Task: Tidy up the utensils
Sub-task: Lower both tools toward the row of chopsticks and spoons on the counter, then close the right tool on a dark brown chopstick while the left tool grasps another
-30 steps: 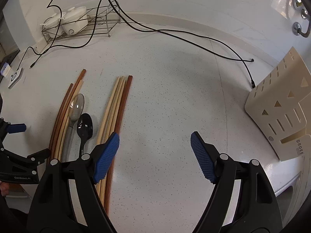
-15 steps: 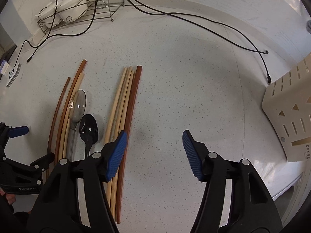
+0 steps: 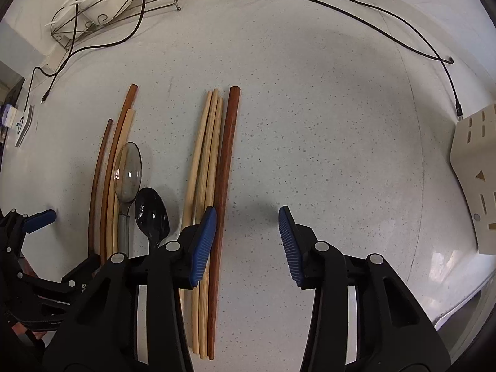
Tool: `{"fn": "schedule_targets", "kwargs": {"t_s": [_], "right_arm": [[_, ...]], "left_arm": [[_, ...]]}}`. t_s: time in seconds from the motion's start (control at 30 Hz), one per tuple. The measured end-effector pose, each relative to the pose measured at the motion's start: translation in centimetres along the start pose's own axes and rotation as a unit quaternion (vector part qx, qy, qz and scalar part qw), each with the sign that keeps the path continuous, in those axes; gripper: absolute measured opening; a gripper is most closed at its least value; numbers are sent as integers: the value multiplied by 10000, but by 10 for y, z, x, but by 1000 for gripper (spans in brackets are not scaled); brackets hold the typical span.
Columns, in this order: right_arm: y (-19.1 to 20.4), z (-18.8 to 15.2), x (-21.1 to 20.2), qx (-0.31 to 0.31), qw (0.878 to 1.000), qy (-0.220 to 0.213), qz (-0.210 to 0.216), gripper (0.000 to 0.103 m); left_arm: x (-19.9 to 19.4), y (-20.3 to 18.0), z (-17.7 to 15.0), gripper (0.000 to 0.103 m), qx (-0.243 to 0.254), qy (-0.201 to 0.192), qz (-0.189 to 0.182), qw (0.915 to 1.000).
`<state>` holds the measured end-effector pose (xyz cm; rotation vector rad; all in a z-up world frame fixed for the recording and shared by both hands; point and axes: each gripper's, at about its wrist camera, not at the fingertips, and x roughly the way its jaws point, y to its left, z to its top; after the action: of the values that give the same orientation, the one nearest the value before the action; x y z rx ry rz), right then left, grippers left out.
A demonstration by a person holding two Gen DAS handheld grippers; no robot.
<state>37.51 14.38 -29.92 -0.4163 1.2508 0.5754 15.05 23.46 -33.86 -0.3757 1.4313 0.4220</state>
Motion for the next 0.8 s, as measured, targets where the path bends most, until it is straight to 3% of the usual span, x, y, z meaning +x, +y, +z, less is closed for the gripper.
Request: {"fn": "schedule_targets", "kwargs": {"t_s": [0.37,0.47,0.63,0.8], "right_arm": [[22,17,13,-219,9986,419,-223,40],[22,19,14,-225,9985,435,-263,34],[23,22,16,-262,9978,530,-288,11],[26,22,18,-278,9975,592,-253,6]], "left_arm": [[6,-3,6,99,-19,143,15,9999],[5,-5,8,98,48,171,66,9998],[-4,-16,13,77,259,265,-20,9993],[-12,-31,16,47,535,381,-22,9978]]}}
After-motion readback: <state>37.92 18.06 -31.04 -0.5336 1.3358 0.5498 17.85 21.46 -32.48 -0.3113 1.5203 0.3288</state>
